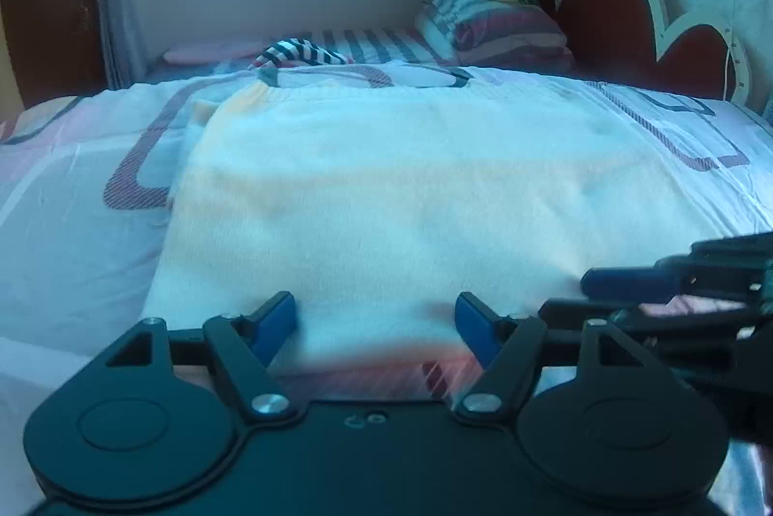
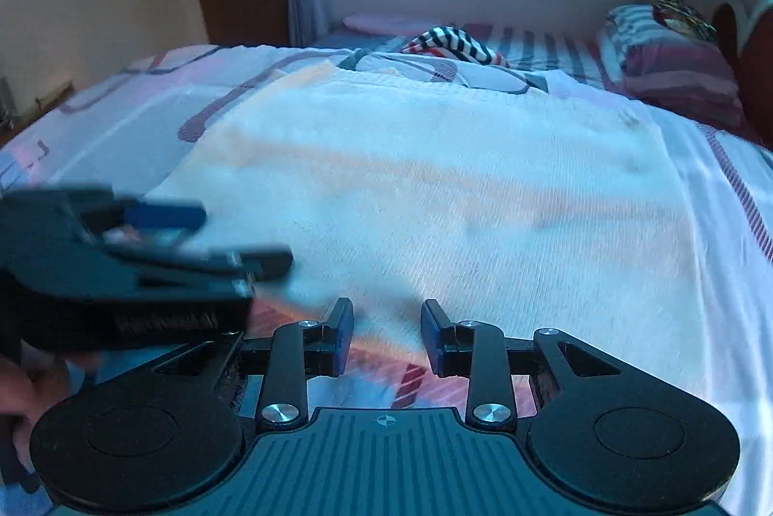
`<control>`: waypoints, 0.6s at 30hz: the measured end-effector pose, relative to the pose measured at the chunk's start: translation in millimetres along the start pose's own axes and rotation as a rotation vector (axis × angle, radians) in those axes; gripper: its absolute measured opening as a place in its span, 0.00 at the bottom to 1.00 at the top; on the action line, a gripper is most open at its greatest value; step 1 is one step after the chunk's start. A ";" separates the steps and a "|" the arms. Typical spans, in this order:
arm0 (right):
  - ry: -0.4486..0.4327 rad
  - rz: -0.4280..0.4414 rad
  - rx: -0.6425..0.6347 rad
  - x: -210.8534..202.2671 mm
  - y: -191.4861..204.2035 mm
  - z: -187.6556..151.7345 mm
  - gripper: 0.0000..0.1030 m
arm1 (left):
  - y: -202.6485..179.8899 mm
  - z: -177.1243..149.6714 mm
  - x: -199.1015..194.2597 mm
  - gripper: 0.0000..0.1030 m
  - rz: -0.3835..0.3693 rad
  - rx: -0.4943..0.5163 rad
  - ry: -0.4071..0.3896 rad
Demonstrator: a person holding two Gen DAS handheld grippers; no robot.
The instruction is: Fold small clothes
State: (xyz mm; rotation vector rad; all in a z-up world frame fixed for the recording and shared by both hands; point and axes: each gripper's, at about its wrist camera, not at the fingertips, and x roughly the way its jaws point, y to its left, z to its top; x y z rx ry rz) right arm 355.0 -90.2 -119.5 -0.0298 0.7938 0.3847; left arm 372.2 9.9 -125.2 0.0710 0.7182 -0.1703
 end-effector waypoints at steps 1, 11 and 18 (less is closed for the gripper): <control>0.002 -0.007 -0.006 1.2 1.8 0.4 0.31 | -1.1 -0.9 -0.6 0.70 0.009 0.015 -0.001; 0.019 -0.201 0.196 -56.2 -94.1 -32.5 0.31 | 61.0 -14.5 -23.0 0.72 0.031 -0.088 0.014; 0.021 -0.187 0.198 -58.0 -96.9 -28.1 0.31 | 55.3 -9.3 -19.7 0.72 0.060 -0.101 0.029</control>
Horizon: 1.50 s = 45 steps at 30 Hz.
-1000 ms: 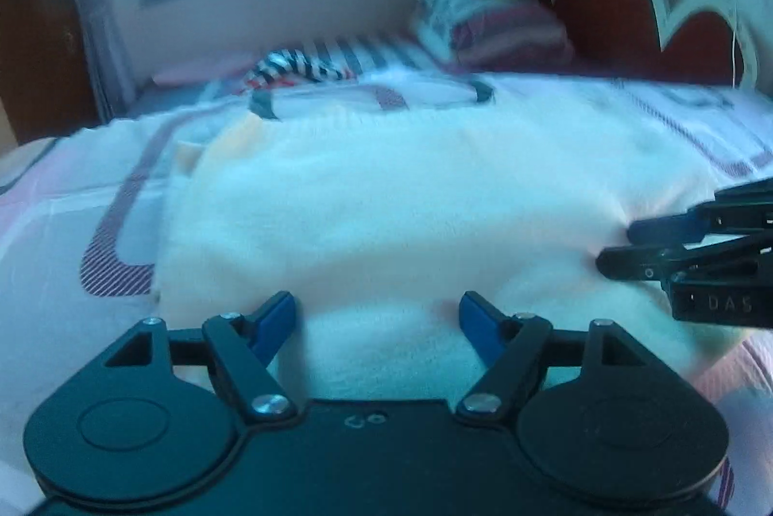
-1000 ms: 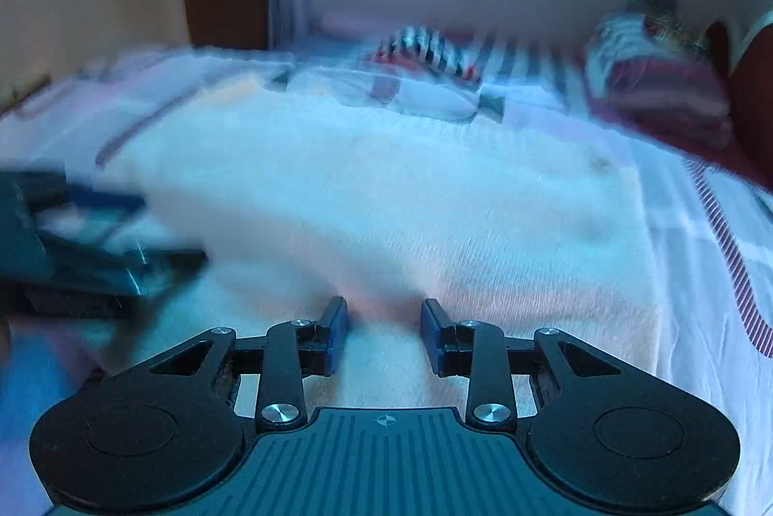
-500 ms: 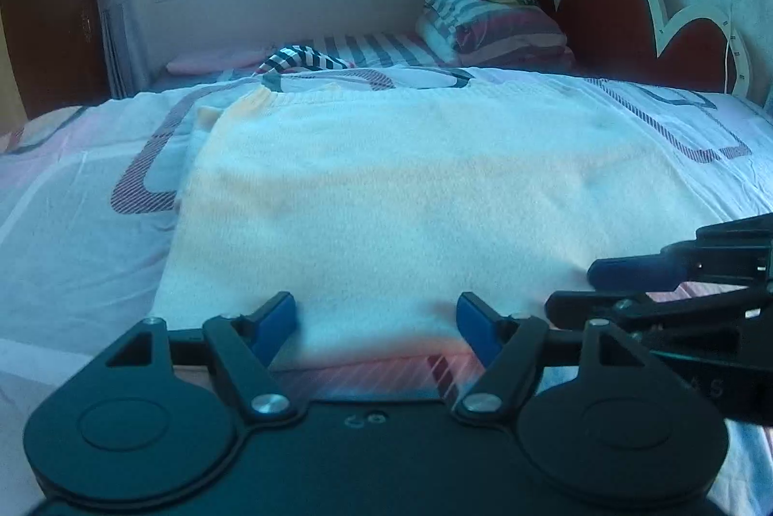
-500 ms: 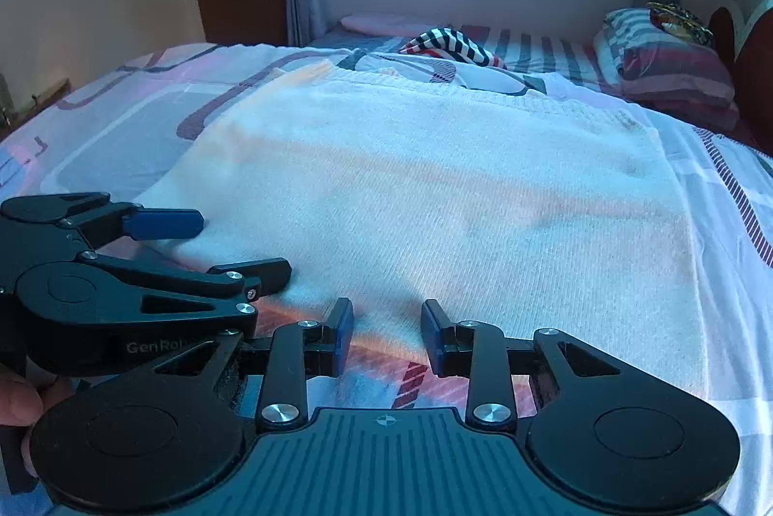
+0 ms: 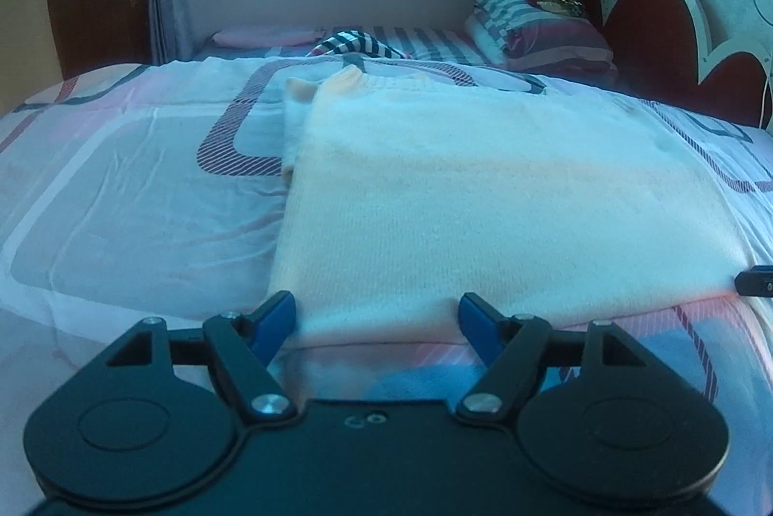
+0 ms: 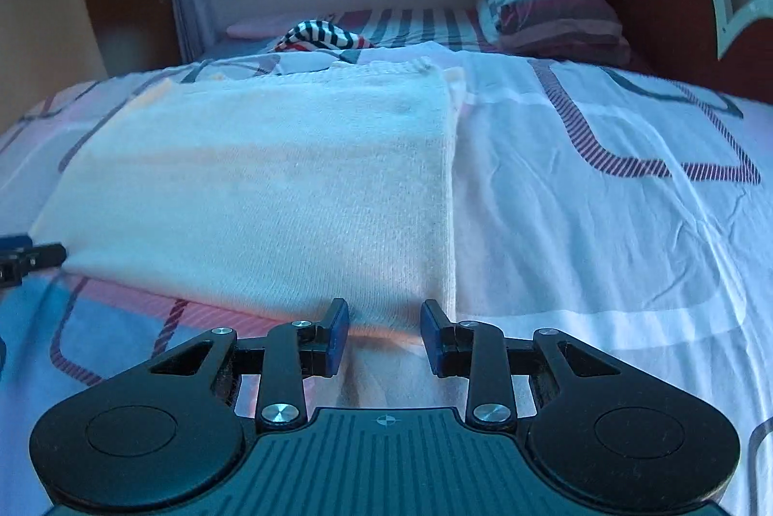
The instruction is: Fold small clothes
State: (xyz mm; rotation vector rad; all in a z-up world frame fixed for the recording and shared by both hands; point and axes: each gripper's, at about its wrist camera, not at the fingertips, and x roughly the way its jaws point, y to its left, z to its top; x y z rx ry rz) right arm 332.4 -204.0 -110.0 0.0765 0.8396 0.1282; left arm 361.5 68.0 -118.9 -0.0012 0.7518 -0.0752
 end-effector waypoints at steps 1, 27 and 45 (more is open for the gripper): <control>0.004 0.001 0.004 -0.6 -0.3 1.6 0.31 | 0.3 0.6 -0.1 0.72 -0.002 0.002 0.002; 0.002 -0.003 0.061 5.5 -17.7 0.6 0.38 | -1.0 -3.8 3.0 0.74 0.013 0.019 -0.008; -0.136 0.186 0.035 -20.0 19.1 45.4 0.13 | 58.8 -30.5 -6.9 0.63 -0.189 -0.893 -0.081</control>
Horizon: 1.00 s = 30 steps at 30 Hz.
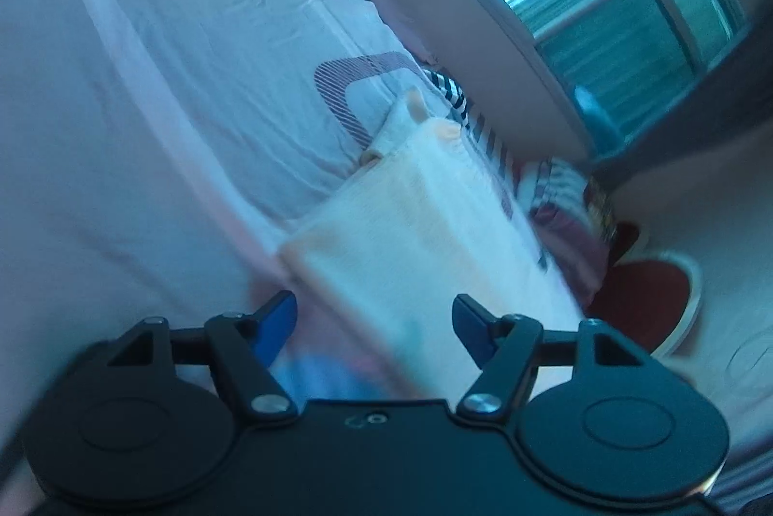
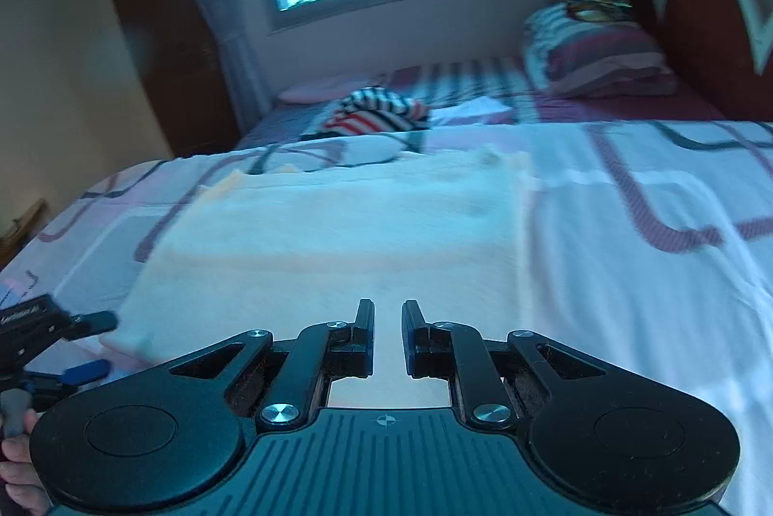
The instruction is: Fold small clothes
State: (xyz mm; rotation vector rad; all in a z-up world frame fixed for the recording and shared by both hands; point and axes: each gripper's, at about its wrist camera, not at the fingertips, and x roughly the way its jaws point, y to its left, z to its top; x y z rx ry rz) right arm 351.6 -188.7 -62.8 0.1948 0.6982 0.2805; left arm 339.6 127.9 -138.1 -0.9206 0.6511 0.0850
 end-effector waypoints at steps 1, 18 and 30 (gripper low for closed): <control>0.004 0.013 0.001 10.0 3.1 3.6 0.13 | -0.5 0.3 5.9 0.56 -0.005 -0.020 -0.021; 0.072 0.071 -0.086 141.0 43.3 19.8 0.04 | -0.6 -3.3 39.8 0.20 -0.068 -0.015 -0.086; 0.062 0.076 -0.014 143.3 34.6 16.9 0.02 | -40.2 10.3 35.9 0.05 -0.015 0.158 -0.089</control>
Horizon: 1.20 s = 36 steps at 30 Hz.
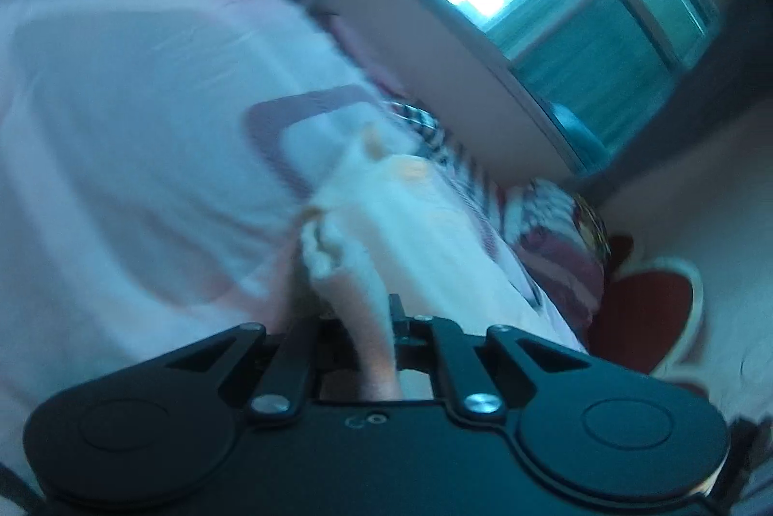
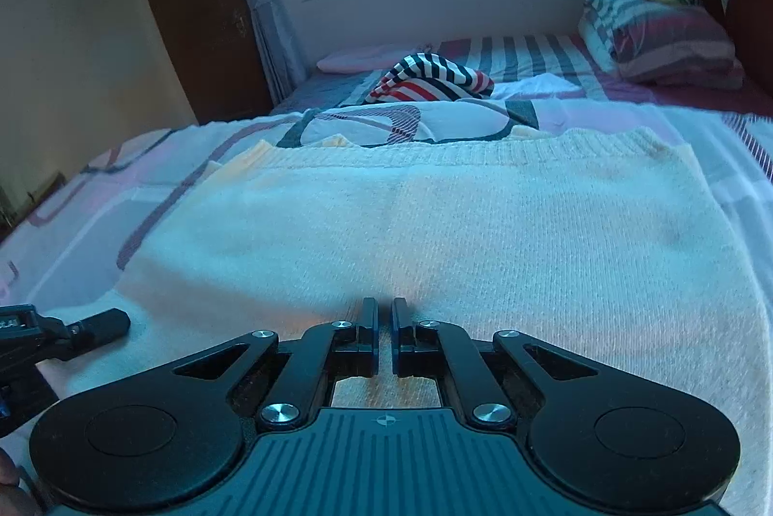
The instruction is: Fold small clothes
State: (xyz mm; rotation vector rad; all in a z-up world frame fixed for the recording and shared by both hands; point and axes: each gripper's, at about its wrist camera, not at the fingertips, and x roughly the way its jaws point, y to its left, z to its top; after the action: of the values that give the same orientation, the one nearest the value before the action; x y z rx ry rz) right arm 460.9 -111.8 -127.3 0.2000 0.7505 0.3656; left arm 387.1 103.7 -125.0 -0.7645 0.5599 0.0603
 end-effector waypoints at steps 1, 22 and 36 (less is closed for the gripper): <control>-0.001 0.009 0.018 -0.7 -2.7 0.7 0.01 | -11.8 1.2 -0.9 0.05 -0.003 0.044 0.007; -0.252 0.000 0.454 -179.5 -193.2 18.7 0.69 | -225.4 -135.0 33.2 0.53 -0.194 0.791 0.405; -0.057 0.102 0.321 -105.8 -149.9 19.6 0.48 | -126.1 -31.9 74.1 0.57 0.004 0.557 0.272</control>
State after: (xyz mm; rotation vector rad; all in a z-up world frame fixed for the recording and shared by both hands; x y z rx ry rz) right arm 441.2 -292.0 -92.7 0.5507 0.7418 0.3334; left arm 467.2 -20.3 -100.2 -0.2268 0.7926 -0.1934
